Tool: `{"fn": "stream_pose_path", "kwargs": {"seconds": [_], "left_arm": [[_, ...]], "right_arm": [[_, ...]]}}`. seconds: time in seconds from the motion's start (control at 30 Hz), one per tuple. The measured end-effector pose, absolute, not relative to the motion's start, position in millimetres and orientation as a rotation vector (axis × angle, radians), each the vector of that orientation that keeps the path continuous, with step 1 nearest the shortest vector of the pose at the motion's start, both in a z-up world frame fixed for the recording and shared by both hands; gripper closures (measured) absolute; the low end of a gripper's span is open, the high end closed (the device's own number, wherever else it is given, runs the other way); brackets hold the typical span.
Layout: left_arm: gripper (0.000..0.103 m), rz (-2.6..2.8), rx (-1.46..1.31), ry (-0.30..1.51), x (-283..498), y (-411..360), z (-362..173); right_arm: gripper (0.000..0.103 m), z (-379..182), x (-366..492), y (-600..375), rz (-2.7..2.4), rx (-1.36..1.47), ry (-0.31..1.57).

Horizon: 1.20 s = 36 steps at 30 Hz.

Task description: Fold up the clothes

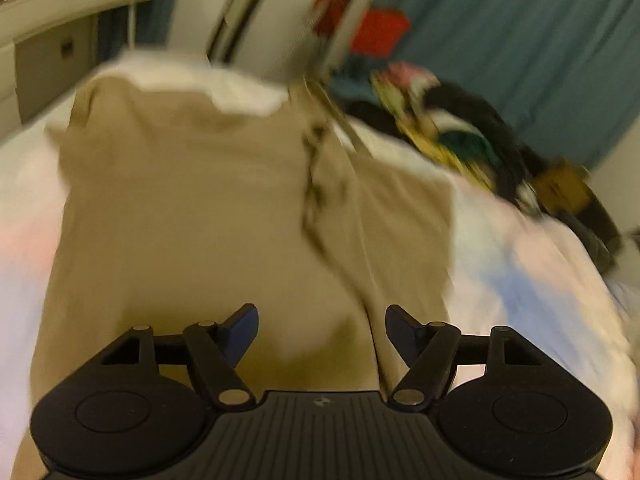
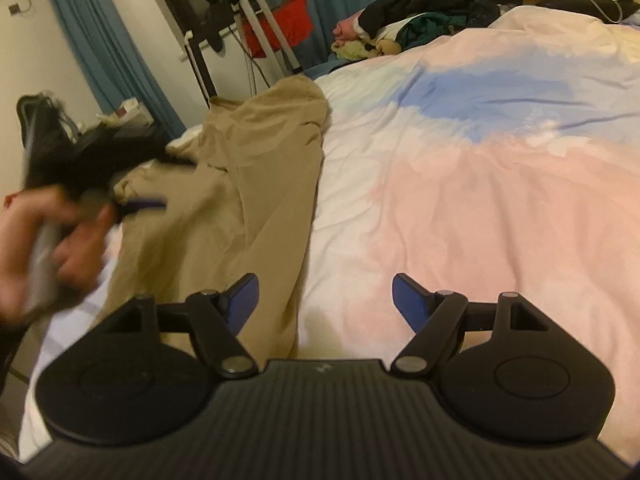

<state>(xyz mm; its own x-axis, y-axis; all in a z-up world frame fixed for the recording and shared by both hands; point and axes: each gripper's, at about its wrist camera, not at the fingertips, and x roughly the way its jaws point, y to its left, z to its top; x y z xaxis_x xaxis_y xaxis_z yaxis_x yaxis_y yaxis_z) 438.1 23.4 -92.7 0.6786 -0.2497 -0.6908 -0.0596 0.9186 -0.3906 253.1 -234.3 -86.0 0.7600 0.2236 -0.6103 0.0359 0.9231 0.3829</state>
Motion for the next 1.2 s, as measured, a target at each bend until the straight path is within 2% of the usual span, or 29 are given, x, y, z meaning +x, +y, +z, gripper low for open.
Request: {"fn": "stream_pose_path", "kwargs": {"seconds": [0.1,0.13,0.17,0.23,0.27,0.5,0.53,0.6,0.67,0.77,0.93,1.03,1.1,1.17,1.2], "left_arm": [[0.048,-0.146,-0.438,0.801,473,11,-104],[0.059,-0.139,-0.387,0.772,479,6,-104],[0.076,-0.127,-0.324,0.739,484,1,-102],[0.098,-0.13,-0.222,0.687,493,-13,-98],[0.099,-0.139,-0.184,0.664,497,-18,-97],[0.099,-0.01,0.093,0.501,498,-55,-81],[0.096,-0.014,0.099,0.511,499,-57,-82],[0.083,-0.064,0.067,0.581,496,-53,-89],[0.066,-0.111,0.011,0.663,478,-37,-93],[0.054,-0.142,-0.111,0.75,433,-4,-94],[0.053,-0.162,-0.329,0.912,320,54,-103],[0.053,-0.2,-0.38,0.981,253,73,-115],[0.053,-0.235,-0.413,1.006,216,78,-125],[0.053,-0.279,-0.416,1.032,192,78,-133],[0.053,-0.291,-0.404,1.033,183,77,-135]], "right_arm": [[0.028,-96,268,-228,0.118,0.363,0.712],[0.028,-99,271,-227,0.122,0.357,0.713],[0.028,-101,274,-225,0.127,0.353,0.712],[0.028,-104,279,-221,0.147,0.349,0.701],[0.028,-105,281,-218,0.158,0.344,0.69],[0.028,-112,298,-207,0.189,0.347,0.663],[0.028,-113,299,-208,0.19,0.353,0.664],[0.028,-115,300,-208,0.187,0.354,0.671],[0.028,-115,301,-207,0.189,0.349,0.682],[0.028,-112,298,-205,0.206,0.342,0.693],[0.029,-111,291,-211,0.269,0.423,0.74],[0.045,-107,279,-214,0.306,0.471,0.756],[0.061,-106,271,-214,0.314,0.494,0.778],[0.069,-109,261,-214,0.323,0.526,0.819],[0.069,-112,255,-215,0.326,0.551,0.844]]}}
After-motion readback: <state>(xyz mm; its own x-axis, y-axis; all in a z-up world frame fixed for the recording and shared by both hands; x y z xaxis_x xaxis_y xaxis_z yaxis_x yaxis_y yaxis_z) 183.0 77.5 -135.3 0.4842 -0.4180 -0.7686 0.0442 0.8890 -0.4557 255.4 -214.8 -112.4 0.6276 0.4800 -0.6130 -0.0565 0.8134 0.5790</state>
